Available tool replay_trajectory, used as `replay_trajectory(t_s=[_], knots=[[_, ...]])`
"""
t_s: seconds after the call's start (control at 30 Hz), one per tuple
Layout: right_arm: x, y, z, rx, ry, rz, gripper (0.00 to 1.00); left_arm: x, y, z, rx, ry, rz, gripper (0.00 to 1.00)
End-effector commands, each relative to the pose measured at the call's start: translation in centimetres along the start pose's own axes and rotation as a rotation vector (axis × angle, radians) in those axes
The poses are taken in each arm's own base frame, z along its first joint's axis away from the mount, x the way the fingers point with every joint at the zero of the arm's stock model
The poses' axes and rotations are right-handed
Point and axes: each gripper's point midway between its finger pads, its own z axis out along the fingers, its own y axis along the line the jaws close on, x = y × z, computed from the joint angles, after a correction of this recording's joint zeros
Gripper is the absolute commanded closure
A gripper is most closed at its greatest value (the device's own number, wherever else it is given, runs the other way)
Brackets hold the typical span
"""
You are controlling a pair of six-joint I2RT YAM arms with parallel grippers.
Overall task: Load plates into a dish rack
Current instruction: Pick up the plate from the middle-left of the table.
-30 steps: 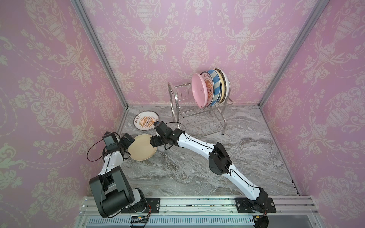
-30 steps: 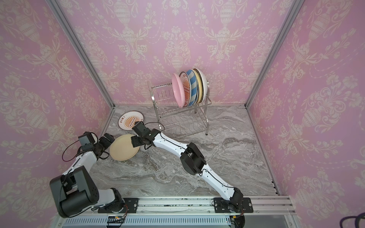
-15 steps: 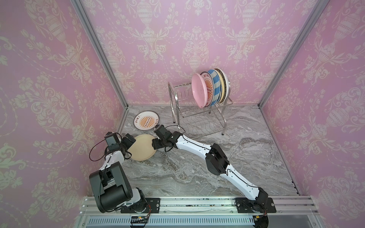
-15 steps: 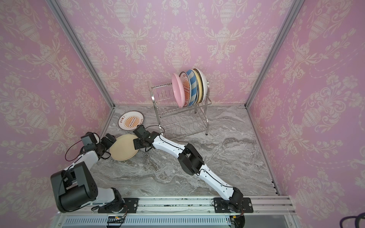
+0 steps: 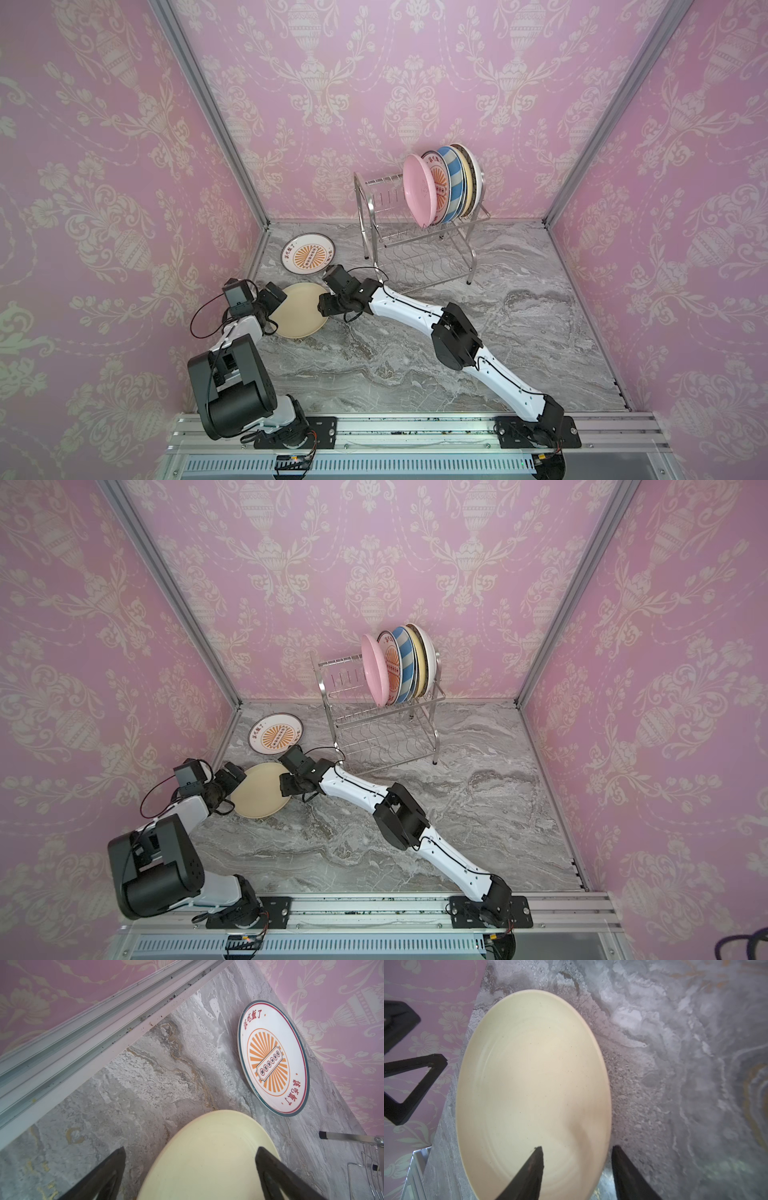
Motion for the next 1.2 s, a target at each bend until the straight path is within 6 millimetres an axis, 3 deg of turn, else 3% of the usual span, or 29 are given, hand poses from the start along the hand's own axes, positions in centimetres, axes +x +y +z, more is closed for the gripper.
replay_trajectory(t_s=[0.0,0.37,0.7,1.0,1.17], knots=[[1.2,-0.6,1.5,0.001,0.028,0.034,0.5,0.7,0.4,0.7,-0.006,0.01,0.024,0.01],[1.3,-1.6,2.5,0.004,0.028,0.061,0.55,1.5,-0.5,1.5,0.016,0.03,0.045,0.01],[1.1,-2.1,2.5,0.037,0.015,0.036,0.77,2.6,-1.5,1.7,0.057,0.047,0.065,0.01],[-0.4,-1.8,0.4,0.076,-0.042,-0.026,0.98,4.2,-1.9,0.6,0.073,0.064,0.06,0.01],[-1.6,-1.0,-2.0,0.117,-0.084,-0.114,1.0,2.5,-2.8,-1.6,0.077,0.008,0.078,0.01]])
